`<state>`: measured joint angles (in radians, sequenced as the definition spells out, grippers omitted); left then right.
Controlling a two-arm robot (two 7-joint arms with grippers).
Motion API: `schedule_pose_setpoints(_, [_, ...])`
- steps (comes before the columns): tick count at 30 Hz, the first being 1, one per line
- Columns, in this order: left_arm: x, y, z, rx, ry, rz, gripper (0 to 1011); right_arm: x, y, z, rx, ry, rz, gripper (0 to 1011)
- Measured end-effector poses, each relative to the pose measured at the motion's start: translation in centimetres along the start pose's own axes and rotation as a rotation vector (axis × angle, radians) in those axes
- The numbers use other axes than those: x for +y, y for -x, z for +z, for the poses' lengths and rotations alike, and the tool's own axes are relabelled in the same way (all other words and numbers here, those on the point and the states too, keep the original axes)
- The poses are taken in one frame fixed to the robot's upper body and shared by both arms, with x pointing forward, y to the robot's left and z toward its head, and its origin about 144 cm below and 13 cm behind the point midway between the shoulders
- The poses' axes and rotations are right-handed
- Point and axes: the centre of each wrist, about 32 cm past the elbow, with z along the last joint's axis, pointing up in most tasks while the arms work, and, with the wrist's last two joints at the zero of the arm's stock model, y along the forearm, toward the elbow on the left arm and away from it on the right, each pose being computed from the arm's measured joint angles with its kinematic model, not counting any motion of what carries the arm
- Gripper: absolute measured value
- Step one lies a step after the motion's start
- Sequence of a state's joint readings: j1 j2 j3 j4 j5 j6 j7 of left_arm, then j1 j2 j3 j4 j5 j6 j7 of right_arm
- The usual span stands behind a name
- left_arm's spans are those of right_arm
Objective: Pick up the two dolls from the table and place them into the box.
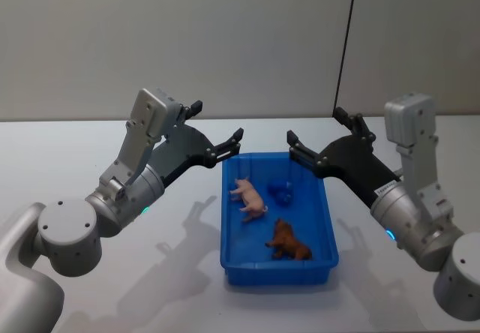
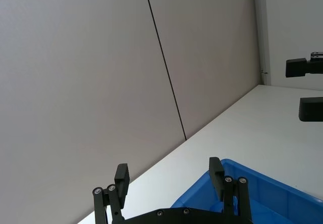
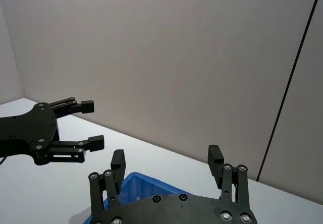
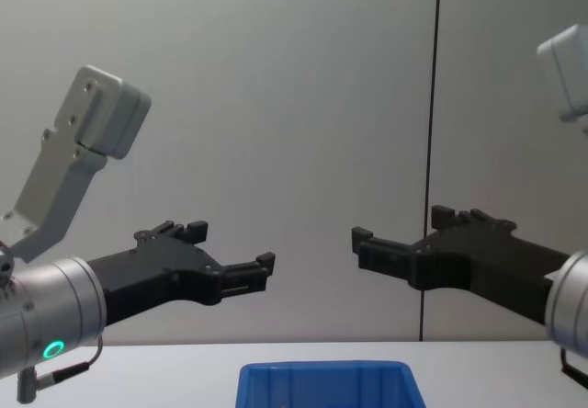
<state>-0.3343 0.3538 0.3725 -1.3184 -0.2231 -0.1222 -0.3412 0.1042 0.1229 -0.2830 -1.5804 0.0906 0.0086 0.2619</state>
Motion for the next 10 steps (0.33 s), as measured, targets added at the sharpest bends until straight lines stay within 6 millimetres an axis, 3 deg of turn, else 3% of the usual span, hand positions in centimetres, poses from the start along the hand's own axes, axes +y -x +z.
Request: schedule_pose_setpoints(10, [0.0,0.0,0.0,0.0,0.0,0.0,1001,-0.37,-0.04,0.12,-0.002,-0.001,-0.011,1001])
